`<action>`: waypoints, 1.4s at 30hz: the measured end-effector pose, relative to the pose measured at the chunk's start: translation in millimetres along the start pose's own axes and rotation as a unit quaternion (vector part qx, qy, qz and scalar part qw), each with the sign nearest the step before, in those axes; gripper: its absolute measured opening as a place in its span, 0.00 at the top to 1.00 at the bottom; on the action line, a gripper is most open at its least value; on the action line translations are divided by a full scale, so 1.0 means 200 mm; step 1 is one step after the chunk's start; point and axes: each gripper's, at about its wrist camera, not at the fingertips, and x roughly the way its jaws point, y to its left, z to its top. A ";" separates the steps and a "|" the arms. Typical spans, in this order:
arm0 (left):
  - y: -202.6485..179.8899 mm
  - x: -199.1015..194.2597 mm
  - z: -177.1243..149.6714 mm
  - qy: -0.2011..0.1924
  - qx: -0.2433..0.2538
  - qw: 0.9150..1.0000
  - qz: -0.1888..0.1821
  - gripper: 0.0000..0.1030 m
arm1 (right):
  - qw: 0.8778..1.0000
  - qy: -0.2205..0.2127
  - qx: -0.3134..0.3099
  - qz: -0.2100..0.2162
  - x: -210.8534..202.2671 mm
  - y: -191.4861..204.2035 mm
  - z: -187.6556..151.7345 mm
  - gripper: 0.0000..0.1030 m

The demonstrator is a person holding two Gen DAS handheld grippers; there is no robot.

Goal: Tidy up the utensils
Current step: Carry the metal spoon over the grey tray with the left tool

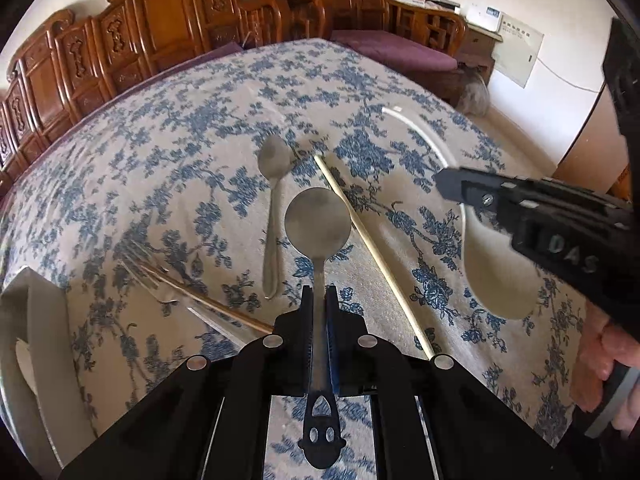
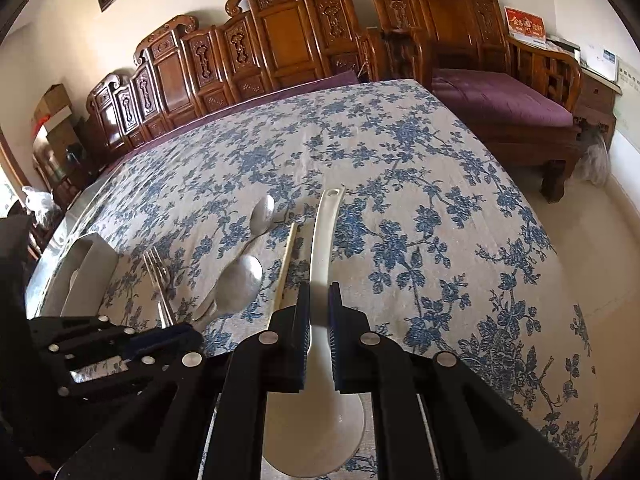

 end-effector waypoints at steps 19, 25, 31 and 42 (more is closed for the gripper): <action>0.32 -0.36 -0.09 -0.047 -0.026 0.998 0.020 0.95 | 0.995 -0.015 -0.081 0.057 -0.02 0.46 0.02 0.90; 0.45 -0.49 -0.14 -0.067 -0.036 0.997 0.031 0.95 | 0.992 -0.015 -0.105 0.067 -0.02 0.61 0.01 0.90; 0.57 -0.61 -0.19 -0.084 -0.048 0.995 0.039 0.95 | 0.989 -0.011 -0.128 0.073 0.00 0.72 0.00 0.90; 0.85 -0.67 -0.30 -0.087 -0.083 0.991 0.062 0.95 | 0.984 0.006 -0.162 0.068 0.05 0.81 -0.06 0.90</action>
